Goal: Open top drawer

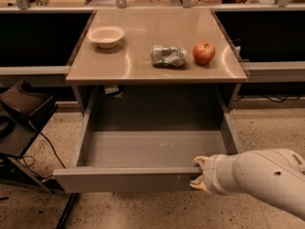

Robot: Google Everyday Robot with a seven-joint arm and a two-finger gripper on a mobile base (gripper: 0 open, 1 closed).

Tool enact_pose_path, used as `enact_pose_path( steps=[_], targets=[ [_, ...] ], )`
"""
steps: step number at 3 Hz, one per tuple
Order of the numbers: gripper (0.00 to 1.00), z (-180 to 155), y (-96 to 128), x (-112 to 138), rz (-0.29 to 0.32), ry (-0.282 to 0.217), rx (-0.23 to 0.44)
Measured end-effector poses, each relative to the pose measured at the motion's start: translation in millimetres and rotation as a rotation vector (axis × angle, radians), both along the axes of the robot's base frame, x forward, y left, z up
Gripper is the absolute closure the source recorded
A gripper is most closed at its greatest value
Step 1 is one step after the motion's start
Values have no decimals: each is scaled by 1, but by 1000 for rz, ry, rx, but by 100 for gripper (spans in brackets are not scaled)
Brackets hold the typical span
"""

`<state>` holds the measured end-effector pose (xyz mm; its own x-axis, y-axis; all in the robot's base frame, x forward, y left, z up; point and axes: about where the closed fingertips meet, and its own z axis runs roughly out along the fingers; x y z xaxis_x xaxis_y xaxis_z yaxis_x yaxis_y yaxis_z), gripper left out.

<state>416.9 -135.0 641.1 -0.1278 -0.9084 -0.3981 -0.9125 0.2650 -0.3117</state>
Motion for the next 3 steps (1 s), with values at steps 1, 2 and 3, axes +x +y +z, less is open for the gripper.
enact_pose_path(
  steps=[1, 2, 3],
  targets=[
    [100, -7, 0, -12, -4, -2, 6],
    [100, -3, 0, -12, -4, -2, 6],
    [100, -4, 1, -17, -5, -3, 9]
  ],
)
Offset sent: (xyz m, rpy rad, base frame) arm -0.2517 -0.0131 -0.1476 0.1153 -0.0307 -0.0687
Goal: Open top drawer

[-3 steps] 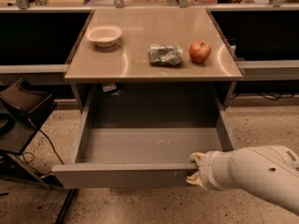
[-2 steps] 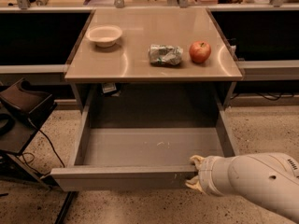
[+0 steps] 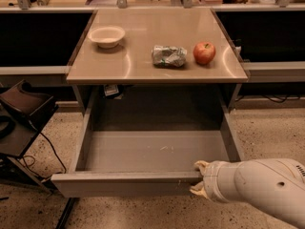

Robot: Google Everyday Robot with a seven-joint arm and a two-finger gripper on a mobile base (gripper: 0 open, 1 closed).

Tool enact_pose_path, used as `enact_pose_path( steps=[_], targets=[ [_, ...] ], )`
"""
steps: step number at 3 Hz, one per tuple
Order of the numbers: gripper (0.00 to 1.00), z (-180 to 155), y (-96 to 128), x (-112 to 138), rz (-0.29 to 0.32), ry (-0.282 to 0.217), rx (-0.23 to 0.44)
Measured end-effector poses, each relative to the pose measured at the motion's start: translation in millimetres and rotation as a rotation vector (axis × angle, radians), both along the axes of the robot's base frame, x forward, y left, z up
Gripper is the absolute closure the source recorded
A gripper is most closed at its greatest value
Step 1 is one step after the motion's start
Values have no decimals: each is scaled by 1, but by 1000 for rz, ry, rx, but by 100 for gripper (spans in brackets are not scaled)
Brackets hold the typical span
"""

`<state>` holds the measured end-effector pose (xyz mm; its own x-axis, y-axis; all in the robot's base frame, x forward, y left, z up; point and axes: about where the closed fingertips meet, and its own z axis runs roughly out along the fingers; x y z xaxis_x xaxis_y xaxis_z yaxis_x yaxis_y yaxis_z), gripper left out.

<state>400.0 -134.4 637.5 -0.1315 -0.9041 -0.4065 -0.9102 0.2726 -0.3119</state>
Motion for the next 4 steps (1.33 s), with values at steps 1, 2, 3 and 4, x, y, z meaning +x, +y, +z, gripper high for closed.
enact_pose_path(
  steps=[1, 2, 3, 4],
  targets=[
    [100, 1, 0, 0, 0, 0, 0],
    [100, -1, 0, -7, -2, -1, 4],
    [100, 1, 0, -7, -2, -1, 4],
    [100, 0, 0, -11, -3, -2, 6]
  ],
)
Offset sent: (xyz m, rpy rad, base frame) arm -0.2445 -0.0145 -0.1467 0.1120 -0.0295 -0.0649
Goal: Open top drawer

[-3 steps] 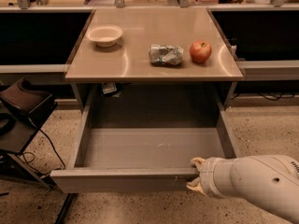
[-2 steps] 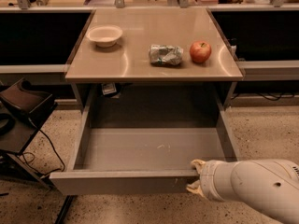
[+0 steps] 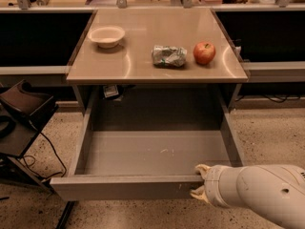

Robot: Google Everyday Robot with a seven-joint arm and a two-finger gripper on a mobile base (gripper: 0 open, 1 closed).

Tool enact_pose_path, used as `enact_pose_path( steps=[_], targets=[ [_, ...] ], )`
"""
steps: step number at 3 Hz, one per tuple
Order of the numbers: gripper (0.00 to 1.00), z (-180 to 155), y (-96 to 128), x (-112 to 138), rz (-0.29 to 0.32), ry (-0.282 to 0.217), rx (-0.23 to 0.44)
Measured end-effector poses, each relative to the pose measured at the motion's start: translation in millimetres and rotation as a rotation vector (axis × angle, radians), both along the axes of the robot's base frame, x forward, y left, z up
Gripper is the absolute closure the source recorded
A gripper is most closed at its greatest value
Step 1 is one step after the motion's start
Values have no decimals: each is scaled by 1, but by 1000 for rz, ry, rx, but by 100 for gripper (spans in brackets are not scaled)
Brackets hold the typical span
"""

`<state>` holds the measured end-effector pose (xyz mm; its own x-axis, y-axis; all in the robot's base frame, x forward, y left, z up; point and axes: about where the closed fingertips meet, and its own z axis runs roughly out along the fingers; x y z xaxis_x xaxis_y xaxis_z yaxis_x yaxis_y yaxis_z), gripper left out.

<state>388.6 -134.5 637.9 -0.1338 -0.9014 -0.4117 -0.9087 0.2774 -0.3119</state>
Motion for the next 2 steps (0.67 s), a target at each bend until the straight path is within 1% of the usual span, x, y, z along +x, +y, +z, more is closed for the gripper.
enact_pose_path(
  steps=[1, 2],
  targets=[
    [100, -2, 3, -6, 3, 1, 11],
    [100, 0, 3, -6, 3, 1, 11]
  ],
)
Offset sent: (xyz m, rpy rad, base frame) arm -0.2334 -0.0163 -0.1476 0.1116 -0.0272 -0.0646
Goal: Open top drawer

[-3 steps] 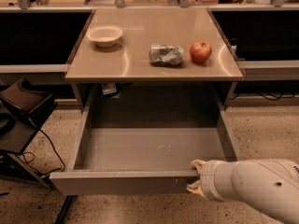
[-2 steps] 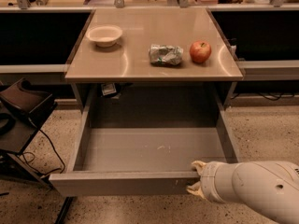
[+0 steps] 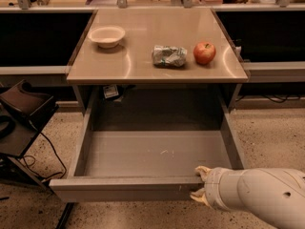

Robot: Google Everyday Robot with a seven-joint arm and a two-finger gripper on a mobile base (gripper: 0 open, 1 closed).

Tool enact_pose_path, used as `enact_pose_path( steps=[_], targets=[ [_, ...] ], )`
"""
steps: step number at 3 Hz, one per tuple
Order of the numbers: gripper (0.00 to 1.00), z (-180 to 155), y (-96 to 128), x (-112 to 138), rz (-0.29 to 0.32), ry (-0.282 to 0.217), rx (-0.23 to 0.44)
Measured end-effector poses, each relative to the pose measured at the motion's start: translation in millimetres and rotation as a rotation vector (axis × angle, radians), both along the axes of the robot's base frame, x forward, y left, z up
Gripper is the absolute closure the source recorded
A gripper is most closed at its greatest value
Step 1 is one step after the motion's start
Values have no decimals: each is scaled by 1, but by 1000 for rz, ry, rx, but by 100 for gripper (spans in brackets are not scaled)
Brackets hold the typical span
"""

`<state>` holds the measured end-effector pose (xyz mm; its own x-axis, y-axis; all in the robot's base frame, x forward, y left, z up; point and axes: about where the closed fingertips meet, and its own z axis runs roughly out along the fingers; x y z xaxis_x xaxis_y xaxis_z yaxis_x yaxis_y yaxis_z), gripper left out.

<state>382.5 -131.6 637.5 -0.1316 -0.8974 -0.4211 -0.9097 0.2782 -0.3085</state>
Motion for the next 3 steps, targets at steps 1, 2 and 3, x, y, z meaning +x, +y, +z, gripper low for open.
enact_pose_path(
  steps=[1, 2, 3],
  targets=[
    [100, -1, -1, -5, -2, -1, 2],
    [100, 0, -1, -5, -2, -1, 2],
    [97, -1, -1, -10, -5, -1, 3]
  ],
)
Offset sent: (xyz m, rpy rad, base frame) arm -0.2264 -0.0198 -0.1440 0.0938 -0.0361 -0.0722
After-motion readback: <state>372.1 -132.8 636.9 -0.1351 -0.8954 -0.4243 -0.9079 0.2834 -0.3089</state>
